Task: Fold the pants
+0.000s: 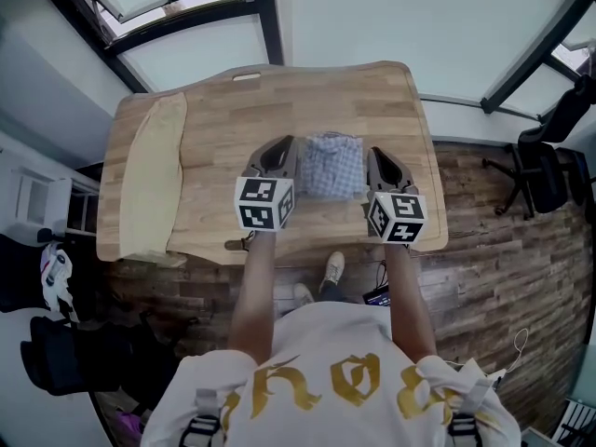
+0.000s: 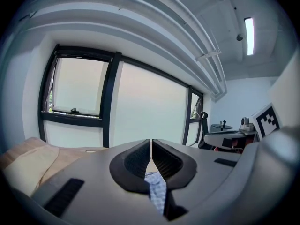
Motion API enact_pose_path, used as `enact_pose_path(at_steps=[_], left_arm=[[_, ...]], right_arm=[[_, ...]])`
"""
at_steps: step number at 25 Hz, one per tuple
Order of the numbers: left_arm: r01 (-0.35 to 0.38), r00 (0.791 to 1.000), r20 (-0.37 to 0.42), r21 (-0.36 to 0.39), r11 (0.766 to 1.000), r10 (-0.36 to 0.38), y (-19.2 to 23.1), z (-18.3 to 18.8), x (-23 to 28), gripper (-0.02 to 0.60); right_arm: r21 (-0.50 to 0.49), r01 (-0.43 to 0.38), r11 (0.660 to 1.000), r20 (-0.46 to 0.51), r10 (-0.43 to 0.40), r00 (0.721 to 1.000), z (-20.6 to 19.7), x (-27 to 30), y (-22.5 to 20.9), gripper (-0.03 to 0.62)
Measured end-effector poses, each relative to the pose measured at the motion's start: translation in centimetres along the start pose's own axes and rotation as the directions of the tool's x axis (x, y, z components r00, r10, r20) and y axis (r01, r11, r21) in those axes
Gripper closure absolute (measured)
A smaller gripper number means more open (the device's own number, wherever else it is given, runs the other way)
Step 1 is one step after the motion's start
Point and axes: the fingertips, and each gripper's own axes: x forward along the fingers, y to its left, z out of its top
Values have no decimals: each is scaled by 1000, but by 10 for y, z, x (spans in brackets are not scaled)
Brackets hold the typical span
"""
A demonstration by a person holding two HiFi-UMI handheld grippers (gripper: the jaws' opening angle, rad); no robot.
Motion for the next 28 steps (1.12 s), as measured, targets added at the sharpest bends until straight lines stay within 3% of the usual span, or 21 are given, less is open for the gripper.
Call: enact_pose_path(at_steps=[14, 22, 28], left_arm=[[24, 1000, 10, -22, 999, -23, 10, -10, 3, 541], [41, 999, 10, -50, 998, -41, 10, -15, 4, 541], [57, 998, 37, -42, 998, -55, 8, -2, 15, 541]], right_arm=[[-12, 17, 1000, -17, -17, 1000, -4, 6, -3, 572], [40, 27, 999, -17, -27, 999, -6, 5, -10, 572], [36, 34, 999, 3, -34, 999, 2, 9, -19, 572]])
